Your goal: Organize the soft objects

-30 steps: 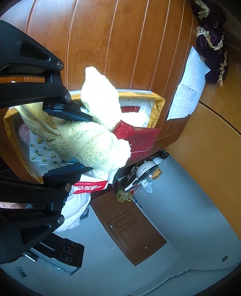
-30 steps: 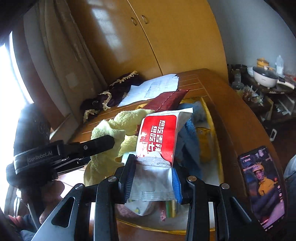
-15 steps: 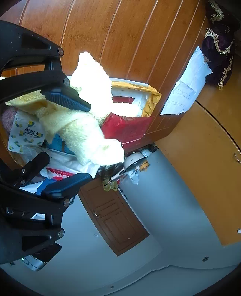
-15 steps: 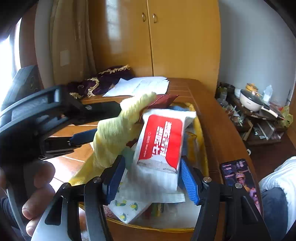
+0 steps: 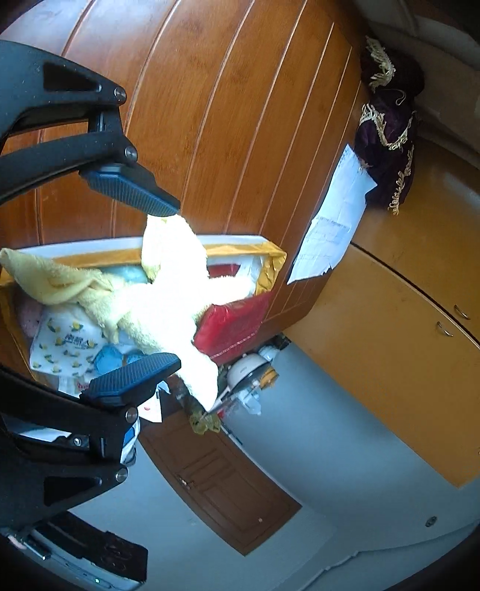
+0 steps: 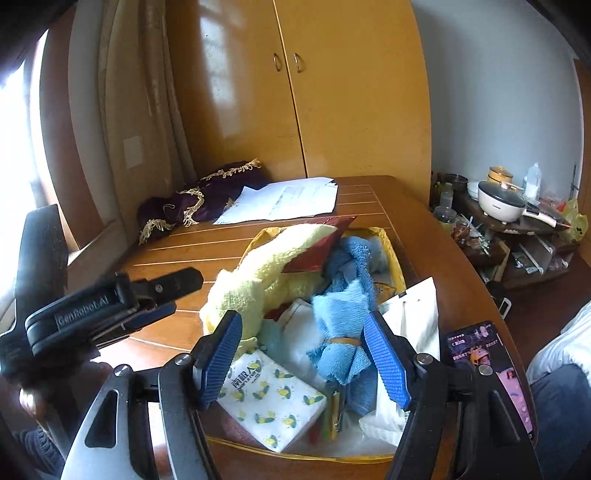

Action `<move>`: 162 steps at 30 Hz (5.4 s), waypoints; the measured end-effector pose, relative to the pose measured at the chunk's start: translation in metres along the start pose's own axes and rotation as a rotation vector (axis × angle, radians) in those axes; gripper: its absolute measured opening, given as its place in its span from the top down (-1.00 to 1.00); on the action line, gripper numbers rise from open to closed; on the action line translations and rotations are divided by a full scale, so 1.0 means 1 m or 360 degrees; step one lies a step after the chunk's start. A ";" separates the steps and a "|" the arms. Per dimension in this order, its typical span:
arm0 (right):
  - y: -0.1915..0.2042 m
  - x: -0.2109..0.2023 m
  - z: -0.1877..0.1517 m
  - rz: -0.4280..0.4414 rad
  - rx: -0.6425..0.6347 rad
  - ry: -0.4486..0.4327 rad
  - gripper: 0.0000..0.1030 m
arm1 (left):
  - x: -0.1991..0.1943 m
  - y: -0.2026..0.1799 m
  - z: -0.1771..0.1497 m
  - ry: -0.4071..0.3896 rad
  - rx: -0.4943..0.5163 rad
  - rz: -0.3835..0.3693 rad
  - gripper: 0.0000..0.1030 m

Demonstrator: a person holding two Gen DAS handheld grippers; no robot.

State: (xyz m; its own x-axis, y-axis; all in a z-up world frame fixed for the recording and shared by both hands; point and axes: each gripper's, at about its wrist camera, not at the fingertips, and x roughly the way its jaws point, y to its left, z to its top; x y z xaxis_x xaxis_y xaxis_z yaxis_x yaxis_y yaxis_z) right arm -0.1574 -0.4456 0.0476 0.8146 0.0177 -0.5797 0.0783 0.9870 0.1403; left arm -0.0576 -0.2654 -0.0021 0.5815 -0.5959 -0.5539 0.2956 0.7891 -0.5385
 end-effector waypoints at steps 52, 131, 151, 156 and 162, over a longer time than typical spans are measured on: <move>0.018 0.017 -0.009 0.0296 0.0034 0.0216 -0.48 | -0.026 -0.008 -0.022 -0.0065 0.0462 0.0553 -0.60; -0.001 0.015 -0.004 0.0328 0.0143 0.0187 -0.48 | -0.020 -0.024 -0.029 0.0000 0.0623 0.0508 -0.60; -0.006 0.014 -0.009 0.0322 0.0145 0.0192 -0.48 | -0.017 -0.032 -0.034 0.0017 0.0655 0.0506 -0.60; -0.006 0.014 -0.009 0.0320 0.0146 0.0194 -0.48 | -0.017 -0.033 -0.035 0.0014 0.0664 0.0506 -0.60; -0.004 0.016 -0.010 0.0313 0.0154 0.0192 -0.48 | -0.016 -0.033 -0.035 0.0021 0.0657 0.0512 -0.60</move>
State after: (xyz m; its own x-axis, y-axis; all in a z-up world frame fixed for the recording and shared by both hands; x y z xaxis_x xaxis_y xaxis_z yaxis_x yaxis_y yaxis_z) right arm -0.1508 -0.4480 0.0300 0.7456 0.2326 -0.6245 -0.0157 0.9430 0.3325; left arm -0.1033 -0.2868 0.0026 0.6834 -0.3135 -0.6593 0.3794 0.9241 -0.0462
